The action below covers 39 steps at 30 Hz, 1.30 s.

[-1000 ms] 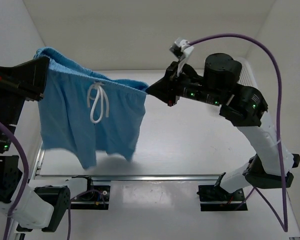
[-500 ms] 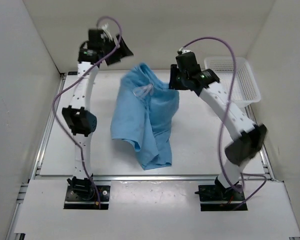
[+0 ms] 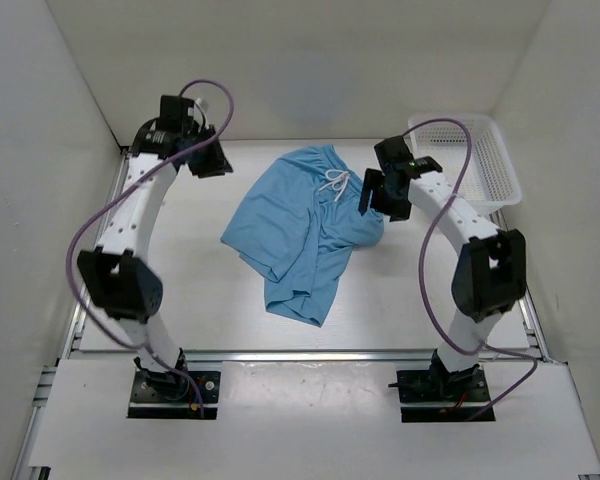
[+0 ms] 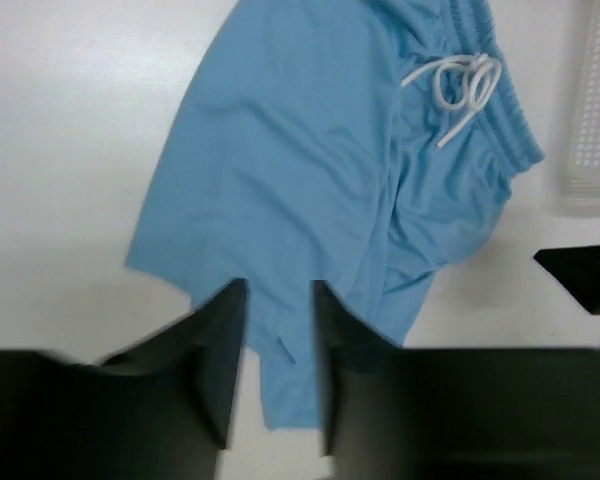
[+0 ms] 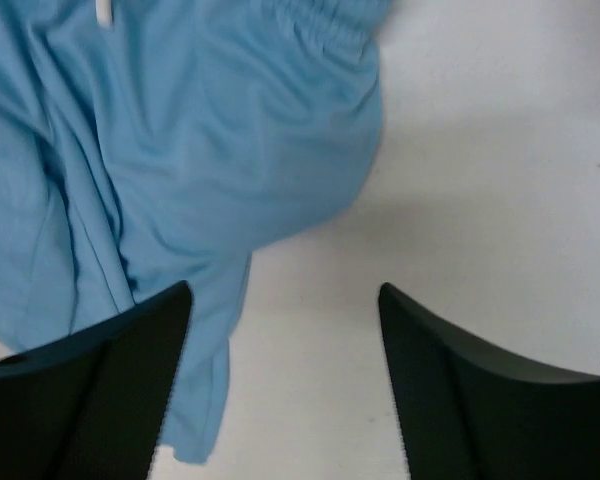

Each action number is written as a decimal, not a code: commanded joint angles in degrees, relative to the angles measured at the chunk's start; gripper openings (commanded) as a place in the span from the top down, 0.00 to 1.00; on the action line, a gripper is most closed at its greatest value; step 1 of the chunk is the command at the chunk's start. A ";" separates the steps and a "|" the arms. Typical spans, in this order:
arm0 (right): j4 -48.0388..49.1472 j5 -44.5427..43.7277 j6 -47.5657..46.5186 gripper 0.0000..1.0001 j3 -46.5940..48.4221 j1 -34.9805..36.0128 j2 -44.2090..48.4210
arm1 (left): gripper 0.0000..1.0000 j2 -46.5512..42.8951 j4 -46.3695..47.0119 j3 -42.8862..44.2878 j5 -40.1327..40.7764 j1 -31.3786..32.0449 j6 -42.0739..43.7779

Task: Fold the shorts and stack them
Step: Flatten the shorts out

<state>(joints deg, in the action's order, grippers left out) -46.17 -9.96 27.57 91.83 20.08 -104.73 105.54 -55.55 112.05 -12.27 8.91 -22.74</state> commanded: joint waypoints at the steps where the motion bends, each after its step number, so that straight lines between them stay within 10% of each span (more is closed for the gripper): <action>1: 2.92 4.58 1.07 0.27 -8.14 0.14 7.93 | 0.75 -5.77 1.30 -18.01 5.15 1.11 -1.49; 3: 4.77 7.57 1.08 0.32 -15.67 0.14 10.41 | 0.68 -6.57 3.51 -24.31 5.85 1.11 -3.79; 7: 8.29 14.52 2.13 0.22 -24.67 0.14 15.15 | 0.00 -4.48 5.01 -29.52 7.26 1.11 -6.70; 10: 9.61 15.84 2.13 0.13 -28.37 0.14 17.09 | 0.00 -1.05 5.63 -28.55 8.58 0.59 -7.23; 18: 12.33 17.43 3.28 0.06 -30.04 -0.38 15.27 | 0.06 12.14 6.77 -21.45 6.92 -3.19 -7.76; 22: 13.57 18.65 3.28 0.06 -24.79 -3.02 9.03 | 0.37 16.27 6.77 -18.64 2.79 -3.19 -6.61; 24: 13.57 19.36 3.28 0.06 -19.52 -3.81 3.78 | 0.83 16.89 6.77 -18.01 0.86 -3.19 -5.82; 25: 13.57 20.14 3.28 0.06 -17.67 -4.60 2.00 | 0.90 16.90 6.77 -17.22 0.24 -3.72 -5.30; 39: 7.59 14.36 5.47 0.16 0.72 -5.84 -13.93 | 0.90 10.22 1.68 -5.99 1.71 -13.73 -2.40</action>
<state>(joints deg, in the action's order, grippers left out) -36.03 7.18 31.79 90.24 14.28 -119.68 121.75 -52.36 100.42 -11.73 -3.46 -26.94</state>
